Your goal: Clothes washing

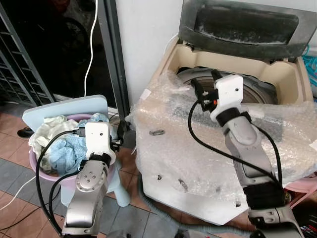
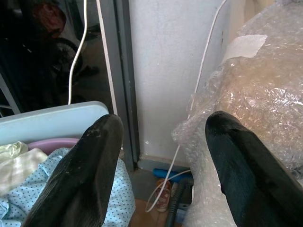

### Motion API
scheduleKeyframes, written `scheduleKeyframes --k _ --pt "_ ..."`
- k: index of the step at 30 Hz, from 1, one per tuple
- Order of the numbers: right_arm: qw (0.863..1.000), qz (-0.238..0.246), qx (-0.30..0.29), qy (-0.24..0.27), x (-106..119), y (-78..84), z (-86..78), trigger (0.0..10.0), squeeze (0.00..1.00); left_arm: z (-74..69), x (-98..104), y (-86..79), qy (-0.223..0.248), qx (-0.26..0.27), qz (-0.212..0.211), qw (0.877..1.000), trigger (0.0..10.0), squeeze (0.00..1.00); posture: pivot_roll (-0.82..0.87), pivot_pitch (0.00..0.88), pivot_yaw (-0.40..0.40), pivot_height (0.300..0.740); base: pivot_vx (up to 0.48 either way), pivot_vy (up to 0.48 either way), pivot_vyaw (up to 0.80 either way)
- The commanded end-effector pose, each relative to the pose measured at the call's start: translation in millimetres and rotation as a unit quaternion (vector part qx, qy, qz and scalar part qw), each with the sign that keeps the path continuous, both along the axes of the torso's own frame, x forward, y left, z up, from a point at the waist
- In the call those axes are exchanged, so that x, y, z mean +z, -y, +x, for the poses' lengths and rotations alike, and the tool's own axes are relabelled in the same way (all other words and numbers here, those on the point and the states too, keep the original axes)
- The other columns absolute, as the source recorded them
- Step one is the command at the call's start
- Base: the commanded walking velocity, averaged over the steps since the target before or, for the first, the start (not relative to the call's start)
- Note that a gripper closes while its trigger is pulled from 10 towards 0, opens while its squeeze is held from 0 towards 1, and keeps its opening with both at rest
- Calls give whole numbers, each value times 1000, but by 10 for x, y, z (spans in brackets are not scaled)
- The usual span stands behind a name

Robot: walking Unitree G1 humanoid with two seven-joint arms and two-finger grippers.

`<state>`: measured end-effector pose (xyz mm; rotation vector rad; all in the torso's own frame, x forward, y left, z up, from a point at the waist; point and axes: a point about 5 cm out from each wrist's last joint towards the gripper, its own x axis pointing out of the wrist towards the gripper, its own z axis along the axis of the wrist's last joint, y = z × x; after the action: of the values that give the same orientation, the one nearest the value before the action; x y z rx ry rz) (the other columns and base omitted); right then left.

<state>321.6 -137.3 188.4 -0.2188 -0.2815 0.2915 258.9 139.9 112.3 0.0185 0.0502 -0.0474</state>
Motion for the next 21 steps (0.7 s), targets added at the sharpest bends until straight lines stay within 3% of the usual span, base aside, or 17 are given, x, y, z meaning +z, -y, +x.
scheduleKeyframes --k 1,16,20,21 --pt "1000 -1 4 18 81 -33 -35 10000 1000 7 -12 -20 -5 3 8 1000 10000 0 -19 0 5 740 0 0 0" --pt "1000 -7 -5 11 13 -50 -112 10000 1000 -4 -13 -26 -9 3 13 1000 10000 0 -18 0 9 740 -261 0 0" --pt "1000 -8 -7 6 -15 -53 -125 10000 1000 -6 -4 -42 -6 10 14 1000 10000 0 -19 0 12 740 0 0 0" --pt "1000 -8 -7 5 -18 -58 -126 10000 882 -4 -6 -54 -6 14 13 1000 10000 0 -19 0 13 740 0 0 0"
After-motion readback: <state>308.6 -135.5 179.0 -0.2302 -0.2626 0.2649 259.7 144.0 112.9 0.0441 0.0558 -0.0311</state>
